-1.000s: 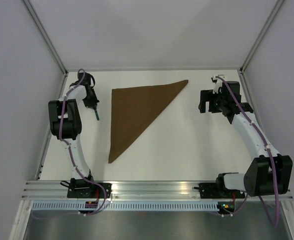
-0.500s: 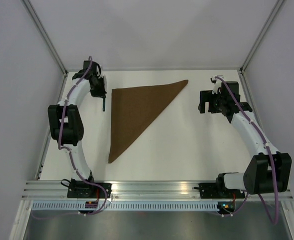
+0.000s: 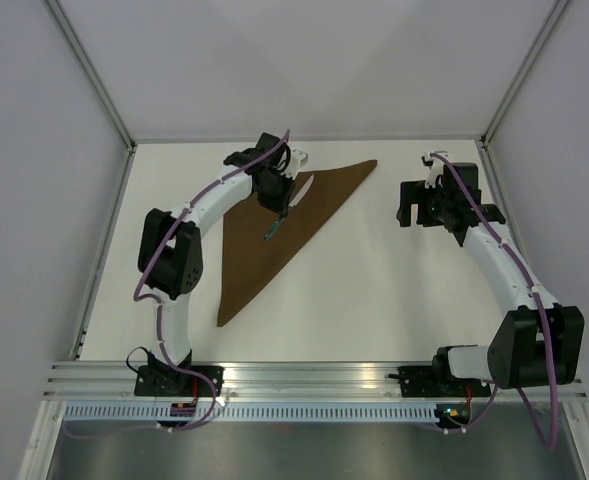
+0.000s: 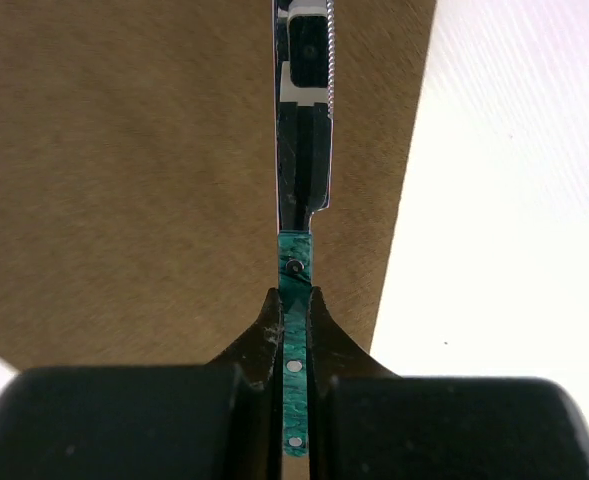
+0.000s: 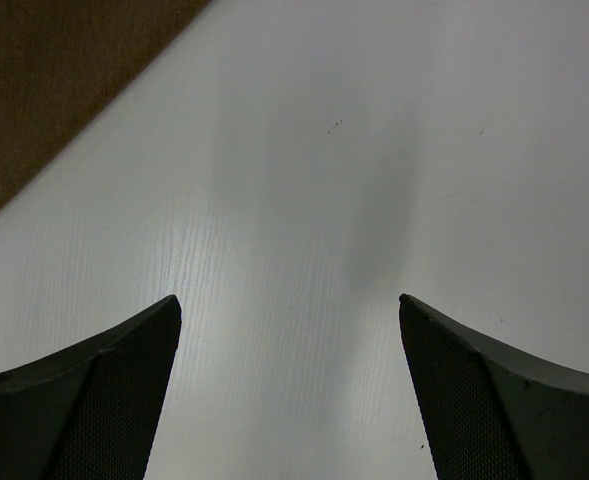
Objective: Fold the napkin, place the utensils inside, and roll it up
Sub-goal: Place the knife on the napkin.
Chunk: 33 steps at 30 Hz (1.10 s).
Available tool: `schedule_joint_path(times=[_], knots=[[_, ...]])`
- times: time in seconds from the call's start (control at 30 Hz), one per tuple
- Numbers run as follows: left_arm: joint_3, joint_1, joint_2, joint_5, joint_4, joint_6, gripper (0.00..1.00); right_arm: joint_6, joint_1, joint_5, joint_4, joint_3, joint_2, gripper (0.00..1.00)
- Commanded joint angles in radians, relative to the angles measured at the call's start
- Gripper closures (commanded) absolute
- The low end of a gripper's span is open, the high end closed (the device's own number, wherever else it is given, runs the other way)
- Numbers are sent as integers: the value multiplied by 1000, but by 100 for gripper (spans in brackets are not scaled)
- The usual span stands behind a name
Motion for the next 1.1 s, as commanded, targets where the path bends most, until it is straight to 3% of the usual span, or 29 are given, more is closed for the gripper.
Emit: schedule_joint_path(times=[0.0, 0.47, 1.07], knots=[[40, -11, 51, 25, -25, 22, 98, -2, 5, 4, -7, 8, -7, 6], [62, -97, 196, 68, 15, -27, 98, -1, 3, 7, -12, 5, -4, 6], [-15, -148, 220, 93, 68, -41, 98, -1, 5, 10, -12, 0, -8, 6]])
